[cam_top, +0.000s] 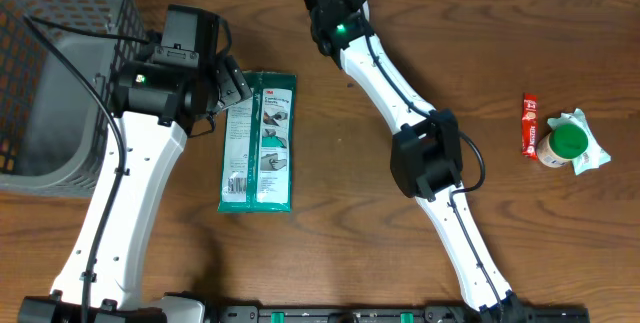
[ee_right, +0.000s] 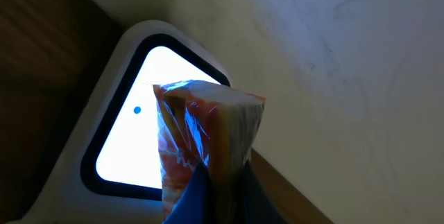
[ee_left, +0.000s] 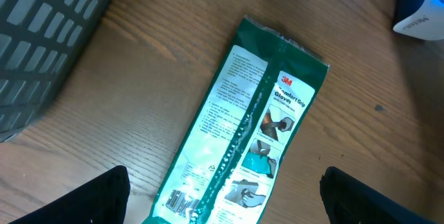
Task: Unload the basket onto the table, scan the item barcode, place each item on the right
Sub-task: 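Hold the orange box in front of the white scanner, then carry the orange box right and set it beside the jar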
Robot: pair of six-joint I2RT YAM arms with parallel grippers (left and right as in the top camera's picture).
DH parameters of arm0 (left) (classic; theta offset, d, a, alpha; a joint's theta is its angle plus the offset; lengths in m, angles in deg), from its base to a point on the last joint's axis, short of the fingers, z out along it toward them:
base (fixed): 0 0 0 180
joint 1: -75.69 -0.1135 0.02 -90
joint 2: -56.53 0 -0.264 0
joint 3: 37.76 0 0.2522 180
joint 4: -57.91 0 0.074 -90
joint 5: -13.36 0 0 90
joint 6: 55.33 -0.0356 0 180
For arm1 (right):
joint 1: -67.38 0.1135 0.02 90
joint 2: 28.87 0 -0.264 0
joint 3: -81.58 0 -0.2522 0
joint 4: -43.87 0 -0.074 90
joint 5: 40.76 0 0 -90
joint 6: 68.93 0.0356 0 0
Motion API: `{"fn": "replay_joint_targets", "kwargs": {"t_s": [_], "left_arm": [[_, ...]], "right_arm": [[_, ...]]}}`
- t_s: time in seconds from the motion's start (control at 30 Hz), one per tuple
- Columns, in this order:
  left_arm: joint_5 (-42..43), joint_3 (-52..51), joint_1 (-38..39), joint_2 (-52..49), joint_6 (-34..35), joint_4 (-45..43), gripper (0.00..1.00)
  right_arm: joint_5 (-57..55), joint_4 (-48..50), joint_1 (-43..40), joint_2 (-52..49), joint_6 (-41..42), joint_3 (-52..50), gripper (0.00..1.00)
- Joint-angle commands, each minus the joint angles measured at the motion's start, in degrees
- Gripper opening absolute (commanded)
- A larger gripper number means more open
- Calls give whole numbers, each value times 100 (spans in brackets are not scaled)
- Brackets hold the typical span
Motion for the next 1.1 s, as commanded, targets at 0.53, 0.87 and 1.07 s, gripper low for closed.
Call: {"fn": "replay_joint_targets", "kwargs": {"t_s": [0.53, 0.87, 1.07], "left_arm": [[-76, 44, -15, 22, -35, 17, 88], [-74, 44, -15, 22, -33, 17, 88], [-76, 44, -15, 22, -33, 17, 88]], "right_arm": [[-11, -3257, -221, 2938, 2164, -20, 1], [503, -6585, -1185, 3995, 3860, -22, 1], [1521, -7095, -2380, 3943, 4433, -302, 1]]}}
